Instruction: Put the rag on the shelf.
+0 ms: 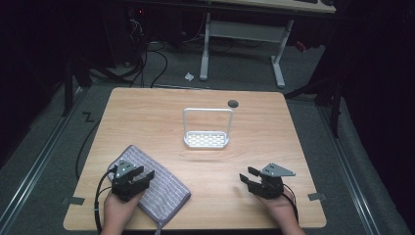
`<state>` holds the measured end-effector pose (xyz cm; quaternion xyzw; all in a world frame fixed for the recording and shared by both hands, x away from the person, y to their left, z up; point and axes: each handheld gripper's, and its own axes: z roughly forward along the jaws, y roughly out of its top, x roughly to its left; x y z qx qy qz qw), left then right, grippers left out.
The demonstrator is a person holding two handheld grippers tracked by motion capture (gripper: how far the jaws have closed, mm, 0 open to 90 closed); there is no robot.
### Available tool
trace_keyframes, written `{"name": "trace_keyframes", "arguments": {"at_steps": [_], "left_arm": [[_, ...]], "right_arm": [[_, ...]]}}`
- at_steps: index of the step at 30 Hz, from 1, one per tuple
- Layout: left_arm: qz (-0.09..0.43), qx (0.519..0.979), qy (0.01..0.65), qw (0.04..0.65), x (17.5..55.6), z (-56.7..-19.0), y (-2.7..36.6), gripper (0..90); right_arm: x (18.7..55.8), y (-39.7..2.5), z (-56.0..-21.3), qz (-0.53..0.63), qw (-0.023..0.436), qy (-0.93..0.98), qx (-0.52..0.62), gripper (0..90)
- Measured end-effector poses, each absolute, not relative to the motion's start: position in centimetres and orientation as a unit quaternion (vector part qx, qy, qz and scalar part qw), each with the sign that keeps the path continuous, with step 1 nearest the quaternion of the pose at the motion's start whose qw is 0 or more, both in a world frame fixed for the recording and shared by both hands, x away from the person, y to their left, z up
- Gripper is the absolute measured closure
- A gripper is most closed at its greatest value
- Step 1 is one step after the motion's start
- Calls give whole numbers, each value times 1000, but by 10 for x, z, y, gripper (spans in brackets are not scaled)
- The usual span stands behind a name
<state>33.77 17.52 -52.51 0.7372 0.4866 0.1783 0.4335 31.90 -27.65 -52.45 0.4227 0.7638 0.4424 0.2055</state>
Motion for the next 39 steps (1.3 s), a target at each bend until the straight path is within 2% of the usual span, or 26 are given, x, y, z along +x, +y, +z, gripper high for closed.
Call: {"name": "trace_keyframes", "arguments": {"at_steps": [12,17,18,20,23,24,32,35,39], "left_arm": [[182,739,487,429,333,-526,180,497],[179,738,494,424,321,-529,191,542],[174,741,493,422,315,-530,194,595],[158,743,497,418,307,-531,196,758],[149,757,502,390,298,-536,195,869],[148,758,501,391,298,-536,196,879],[151,759,496,394,305,-539,196,885],[140,757,494,405,309,-540,195,882],[125,767,477,411,312,-541,184,879]], "right_arm": [[313,-264,-525,440,212,767,417,589],[319,-245,-523,442,209,778,395,643],[323,-230,-521,447,202,786,377,674],[326,-216,-518,453,195,791,362,737],[329,-189,-517,451,176,807,337,872],[331,-179,-517,445,171,817,325,900],[332,-84,-519,435,132,857,243,900],[334,-74,-526,419,119,866,244,900],[330,-84,-536,390,122,878,248,900]]}}
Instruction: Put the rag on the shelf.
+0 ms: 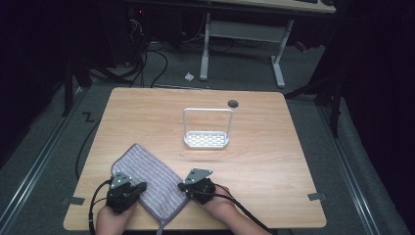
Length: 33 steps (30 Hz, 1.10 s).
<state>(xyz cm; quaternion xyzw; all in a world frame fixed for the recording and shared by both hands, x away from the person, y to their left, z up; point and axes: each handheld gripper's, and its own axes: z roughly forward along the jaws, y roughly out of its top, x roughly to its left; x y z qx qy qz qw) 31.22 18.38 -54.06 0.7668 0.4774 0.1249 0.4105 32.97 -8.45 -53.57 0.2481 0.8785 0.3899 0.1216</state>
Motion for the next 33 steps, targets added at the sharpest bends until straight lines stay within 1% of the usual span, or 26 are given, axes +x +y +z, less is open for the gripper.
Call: {"name": "trace_keyframes", "arguments": {"at_steps": [3,6,7,8,10,11,12,13,14,15,16,19,20,21,22,25,28,30,33], "left_arm": [[109,780,454,418,313,-541,166,873],[87,796,423,424,313,-541,140,860],[87,796,423,424,313,-541,140,858],[79,810,398,424,313,-540,123,853],[80,816,387,421,312,-539,116,840],[95,811,397,420,306,-537,102,817],[134,818,383,408,305,-532,103,769],[139,814,384,413,303,-529,103,722],[140,808,388,420,301,-527,105,709],[140,808,388,420,301,-527,105,689],[122,802,397,428,296,-526,107,660],[95,808,396,426,293,-531,108,658],[104,817,390,411,291,-534,105,691],[118,826,382,397,291,-537,104,746],[130,830,371,396,290,-538,103,776],[124,830,370,397,291,-538,104,786],[118,828,371,404,292,-539,105,784],[116,827,372,405,292,-539,106,782],[110,828,369,409,292,-539,106,777]], "right_arm": [[318,-106,-538,389,120,876,260,900],[300,-138,-536,382,121,873,280,900],[296,-146,-537,381,122,870,287,900],[289,-159,-537,381,128,869,290,900],[285,-167,-536,379,129,868,296,900],[275,-184,-536,382,126,861,313,882],[272,-188,-535,386,126,857,318,859],[271,-193,-533,396,124,850,324,831],[271,-194,-531,403,122,847,324,825],[274,-193,-527,409,124,845,321,820],[282,-188,-523,410,130,845,317,817],[310,-170,-517,412,138,848,303,818],[323,-161,-515,412,136,848,306,821],[338,-148,-514,407,135,850,304,828],[346,-140,-515,402,137,854,302,831],[376,-109,-518,381,132,867,293,842],[389,-94,-523,363,131,876,287,843],[391,-92,-528,349,135,880,292,843],[384,-98,-530,351,142,879,290,844]]}}
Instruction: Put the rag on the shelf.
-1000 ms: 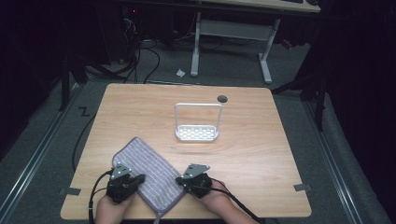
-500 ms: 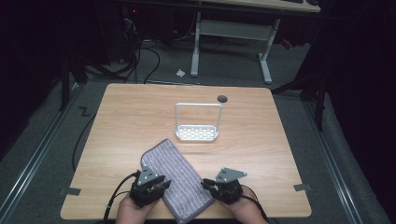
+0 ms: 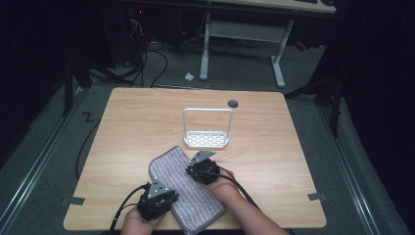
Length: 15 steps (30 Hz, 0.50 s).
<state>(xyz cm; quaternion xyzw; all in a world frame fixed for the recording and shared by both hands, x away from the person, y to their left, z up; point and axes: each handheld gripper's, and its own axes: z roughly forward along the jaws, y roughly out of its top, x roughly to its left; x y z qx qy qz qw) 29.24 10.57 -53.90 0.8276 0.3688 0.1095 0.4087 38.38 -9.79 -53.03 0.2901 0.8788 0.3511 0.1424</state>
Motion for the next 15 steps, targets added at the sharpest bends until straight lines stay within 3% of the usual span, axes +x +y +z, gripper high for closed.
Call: {"name": "trace_keyframes", "arguments": {"at_steps": [10,11,13,15], "left_arm": [[77,845,327,417,296,-537,75,743],[96,848,318,413,297,-534,71,731],[133,846,310,414,305,-526,67,733],[129,836,322,426,321,-524,65,699]], "right_arm": [[333,-160,-532,352,158,867,316,837],[329,-168,-533,355,157,863,322,832],[324,-182,-533,364,151,854,341,774],[328,-192,-532,386,144,836,363,698]]}}
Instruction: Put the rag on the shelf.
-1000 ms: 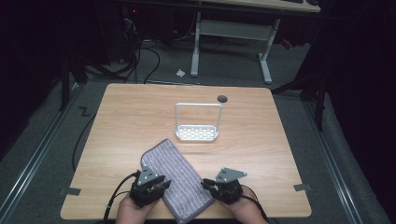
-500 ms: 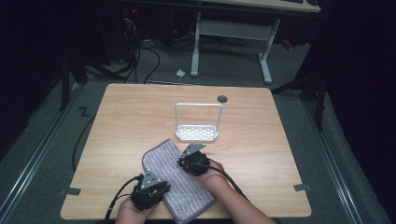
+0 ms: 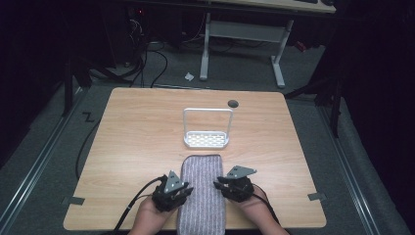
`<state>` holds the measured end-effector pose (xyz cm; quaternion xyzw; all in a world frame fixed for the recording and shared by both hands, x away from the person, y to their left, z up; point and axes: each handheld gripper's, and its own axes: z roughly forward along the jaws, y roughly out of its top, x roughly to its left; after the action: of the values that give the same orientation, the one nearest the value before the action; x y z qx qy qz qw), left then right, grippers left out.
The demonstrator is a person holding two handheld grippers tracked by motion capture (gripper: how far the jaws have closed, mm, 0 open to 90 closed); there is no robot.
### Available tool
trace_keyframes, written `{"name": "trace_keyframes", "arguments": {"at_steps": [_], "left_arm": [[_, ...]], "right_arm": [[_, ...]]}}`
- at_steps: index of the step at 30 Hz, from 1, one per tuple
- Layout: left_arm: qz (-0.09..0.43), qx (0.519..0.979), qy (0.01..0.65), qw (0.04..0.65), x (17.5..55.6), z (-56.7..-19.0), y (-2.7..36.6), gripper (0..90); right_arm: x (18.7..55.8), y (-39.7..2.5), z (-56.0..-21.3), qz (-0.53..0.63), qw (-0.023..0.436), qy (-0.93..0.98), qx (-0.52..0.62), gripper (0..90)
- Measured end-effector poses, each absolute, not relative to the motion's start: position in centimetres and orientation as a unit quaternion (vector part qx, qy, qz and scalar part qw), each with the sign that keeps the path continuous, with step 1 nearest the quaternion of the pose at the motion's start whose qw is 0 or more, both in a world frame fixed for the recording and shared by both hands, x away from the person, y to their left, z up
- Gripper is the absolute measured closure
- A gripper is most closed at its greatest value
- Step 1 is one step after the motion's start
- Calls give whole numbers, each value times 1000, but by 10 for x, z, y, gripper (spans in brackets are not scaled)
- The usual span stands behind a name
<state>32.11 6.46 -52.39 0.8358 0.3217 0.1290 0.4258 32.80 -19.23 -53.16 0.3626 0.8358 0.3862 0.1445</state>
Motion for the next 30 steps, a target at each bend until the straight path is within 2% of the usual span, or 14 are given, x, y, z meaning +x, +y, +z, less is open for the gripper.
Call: {"name": "trace_keyframes", "arguments": {"at_steps": [3,6,11,15,20,22,24,27,30], "left_arm": [[123,832,346,416,343,-531,59,672],[113,835,349,410,344,-537,54,721],[71,841,332,422,325,-538,50,726],[78,856,297,416,304,-538,39,730],[65,861,293,411,304,-536,41,728],[63,856,301,415,306,-534,46,707],[89,844,313,427,312,-529,54,662],[88,804,368,458,333,-526,62,598],[104,803,388,441,350,-530,52,514]], "right_arm": [[345,-196,-529,392,154,821,385,706],[352,-188,-534,368,161,834,379,736],[340,-193,-534,360,167,841,368,739],[324,-208,-535,367,163,837,371,737],[303,-218,-536,372,152,837,371,732],[300,-220,-536,375,149,836,372,730],[300,-221,-536,376,146,836,372,724],[301,-222,-537,381,142,834,374,719],[301,-222,-538,384,141,832,375,718]]}}
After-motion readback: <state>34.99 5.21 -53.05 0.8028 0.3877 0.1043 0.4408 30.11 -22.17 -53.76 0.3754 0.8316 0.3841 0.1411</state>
